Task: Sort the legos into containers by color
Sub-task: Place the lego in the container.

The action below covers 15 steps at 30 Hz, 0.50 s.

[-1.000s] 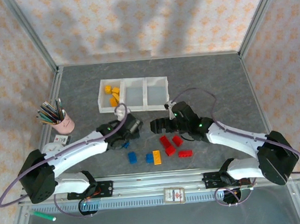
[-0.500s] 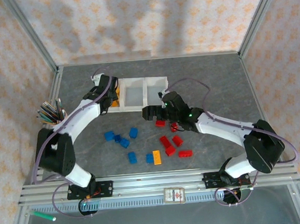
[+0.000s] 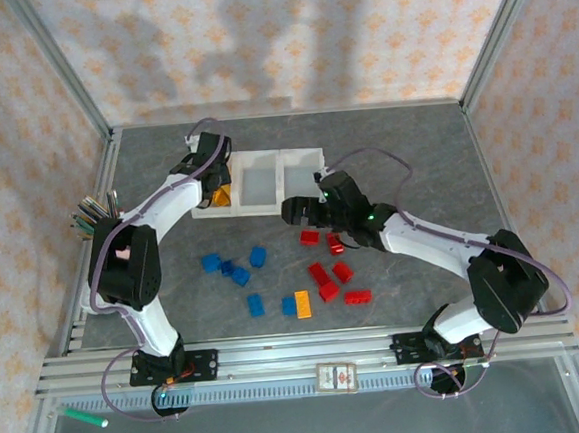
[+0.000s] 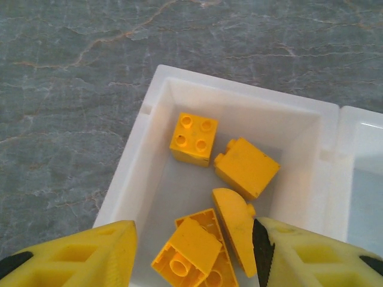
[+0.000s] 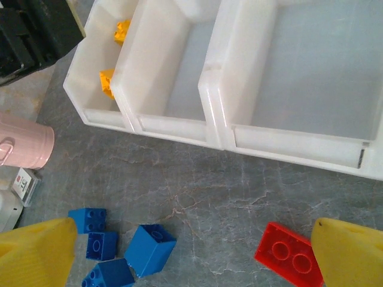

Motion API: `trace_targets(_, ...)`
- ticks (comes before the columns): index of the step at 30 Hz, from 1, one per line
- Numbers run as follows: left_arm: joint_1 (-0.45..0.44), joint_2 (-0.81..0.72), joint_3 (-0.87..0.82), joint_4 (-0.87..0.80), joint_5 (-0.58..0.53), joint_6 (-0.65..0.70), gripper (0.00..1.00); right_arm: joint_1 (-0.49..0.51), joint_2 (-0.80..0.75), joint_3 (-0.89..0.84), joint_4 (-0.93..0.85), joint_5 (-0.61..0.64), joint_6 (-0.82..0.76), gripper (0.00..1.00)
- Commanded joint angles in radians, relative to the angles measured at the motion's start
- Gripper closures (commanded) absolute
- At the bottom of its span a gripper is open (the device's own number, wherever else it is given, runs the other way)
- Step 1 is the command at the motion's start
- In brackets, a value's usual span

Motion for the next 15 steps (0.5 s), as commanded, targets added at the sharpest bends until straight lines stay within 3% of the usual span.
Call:
trace_targets(1,-0.005,-0.099,-0.016,-0.031,0.089,-0.023,0.43,-0.021,-0.06,-0.012,-0.018,-0.009,-0.007,0.0)
trace_targets(7,-0.116,-0.275,-0.159,-0.075,0.161,-0.094,0.41,-0.043,-0.102,-0.049,-0.103,-0.021,-0.044,0.0)
trace_targets(15,-0.404,-0.473,-0.329,-0.147,0.173,-0.29,0.41,-0.062,-0.165,-0.114,-0.246,-0.022,-0.054,0.0)
